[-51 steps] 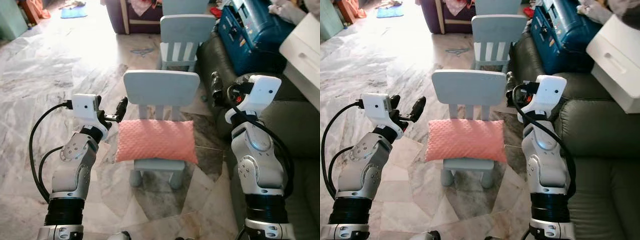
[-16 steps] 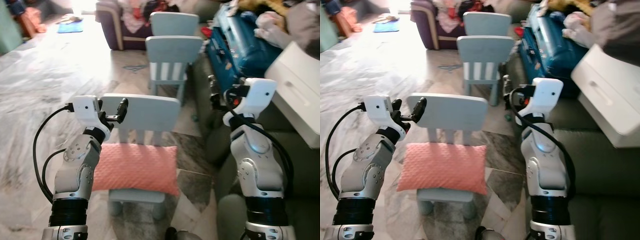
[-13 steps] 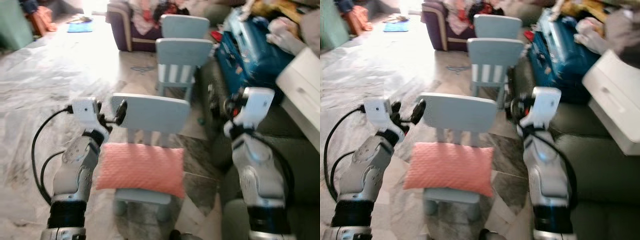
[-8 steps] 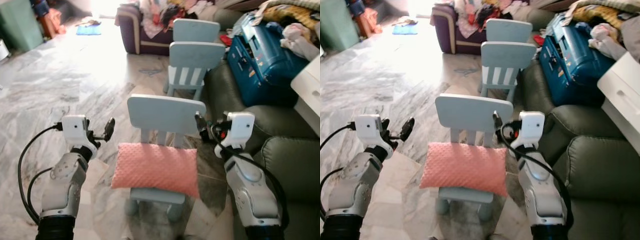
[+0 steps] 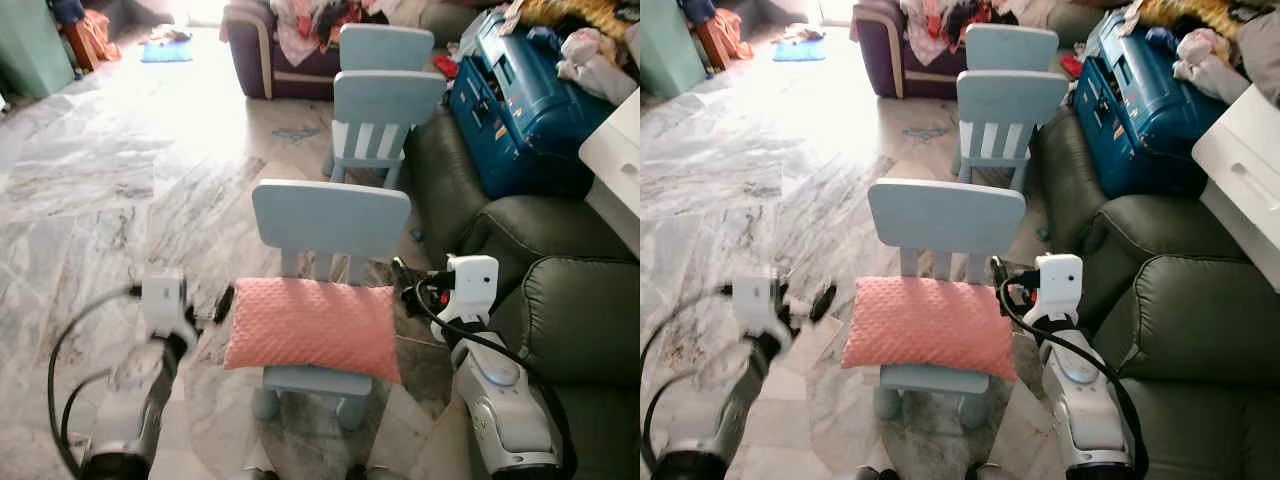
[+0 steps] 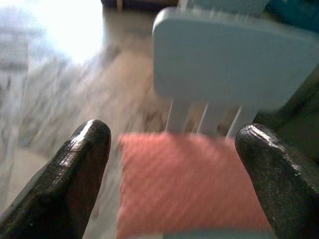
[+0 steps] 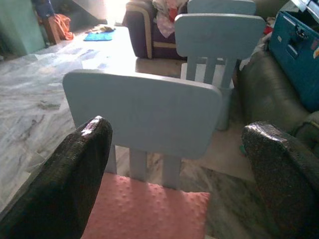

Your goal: Move the pillow to the sofa

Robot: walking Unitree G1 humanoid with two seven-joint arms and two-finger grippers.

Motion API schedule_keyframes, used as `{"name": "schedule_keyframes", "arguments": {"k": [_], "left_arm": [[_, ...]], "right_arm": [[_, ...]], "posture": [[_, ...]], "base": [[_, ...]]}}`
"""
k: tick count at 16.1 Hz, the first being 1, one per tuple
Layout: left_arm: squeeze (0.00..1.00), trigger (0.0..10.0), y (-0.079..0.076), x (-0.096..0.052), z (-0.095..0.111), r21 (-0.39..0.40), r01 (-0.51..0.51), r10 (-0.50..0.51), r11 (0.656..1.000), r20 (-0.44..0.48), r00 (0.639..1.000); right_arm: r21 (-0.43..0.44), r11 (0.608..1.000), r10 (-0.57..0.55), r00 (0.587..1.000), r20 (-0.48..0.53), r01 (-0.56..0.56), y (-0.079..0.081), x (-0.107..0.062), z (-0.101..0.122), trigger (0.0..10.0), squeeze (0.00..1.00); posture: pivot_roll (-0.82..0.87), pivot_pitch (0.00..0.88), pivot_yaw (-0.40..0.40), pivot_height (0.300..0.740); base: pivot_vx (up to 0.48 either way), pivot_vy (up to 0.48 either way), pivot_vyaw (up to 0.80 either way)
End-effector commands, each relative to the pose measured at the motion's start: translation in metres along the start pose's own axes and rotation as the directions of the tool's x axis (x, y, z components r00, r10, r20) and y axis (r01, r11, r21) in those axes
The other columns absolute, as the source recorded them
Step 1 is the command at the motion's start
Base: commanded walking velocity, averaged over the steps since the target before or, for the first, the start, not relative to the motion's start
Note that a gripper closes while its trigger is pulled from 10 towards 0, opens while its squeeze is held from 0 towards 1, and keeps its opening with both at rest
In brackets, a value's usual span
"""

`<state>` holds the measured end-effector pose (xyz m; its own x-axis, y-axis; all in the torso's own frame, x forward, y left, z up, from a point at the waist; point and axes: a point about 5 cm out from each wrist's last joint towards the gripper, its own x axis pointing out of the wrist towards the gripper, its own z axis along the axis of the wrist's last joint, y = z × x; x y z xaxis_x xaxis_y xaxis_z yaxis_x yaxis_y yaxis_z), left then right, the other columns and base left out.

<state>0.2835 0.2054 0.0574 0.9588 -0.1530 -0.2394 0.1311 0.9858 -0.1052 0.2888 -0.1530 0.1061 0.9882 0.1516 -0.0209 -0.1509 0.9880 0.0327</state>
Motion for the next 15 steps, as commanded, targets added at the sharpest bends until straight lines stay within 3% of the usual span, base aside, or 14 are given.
{"name": "schedule_keyframes", "arguments": {"k": [1, 5, 8, 15], "left_arm": [[0.0, 10.0, 0.004, -0.001, -0.002, 0.035, 0.003, -0.003, 0.999, -0.003, 1.0], [0.0, 10.0, 0.008, 0.002, -0.006, 0.031, -0.008, 0.008, 0.999, 0.003, 1.0], [0.0, 10.0, 0.012, 0.002, -0.019, 0.003, -0.031, 0.032, 1.0, -0.055, 0.998], [0.0, 10.0, 0.011, 0.006, -0.016, 0.004, -0.004, 0.004, 1.0, -0.039, 0.999]], "right_arm": [[-0.002, 1.0, -0.009, 1.0, 0.009, 0.009, -0.002, 0.0, 0.0, 10.0, 0.0], [-0.005, 1.0, -0.011, 1.0, 0.021, 0.011, -0.004, 0.005, 0.002, 10.0, 0.0], [-0.008, 1.0, -0.011, 1.0, 0.023, 0.011, -0.003, 0.004, 0.001, 10.0, 0.0], [-0.009, 1.0, -0.018, 0.999, 0.034, 0.019, -0.004, 0.006, 0.004, 10.0, 0.0]], "posture": [[-0.08, 0.126, -0.022, 0.74], [-0.08, 0.126, -0.025, 0.74], [-0.09, 0.128, -0.024, 0.74], [-0.09, 0.131, -0.021, 0.74]], "base": [[0.0, 0.0, 0.0], [0.0, 0.0, 0.0], [0.0, 0.0, 0.0], [0.0, 0.378, 0.0]]}}
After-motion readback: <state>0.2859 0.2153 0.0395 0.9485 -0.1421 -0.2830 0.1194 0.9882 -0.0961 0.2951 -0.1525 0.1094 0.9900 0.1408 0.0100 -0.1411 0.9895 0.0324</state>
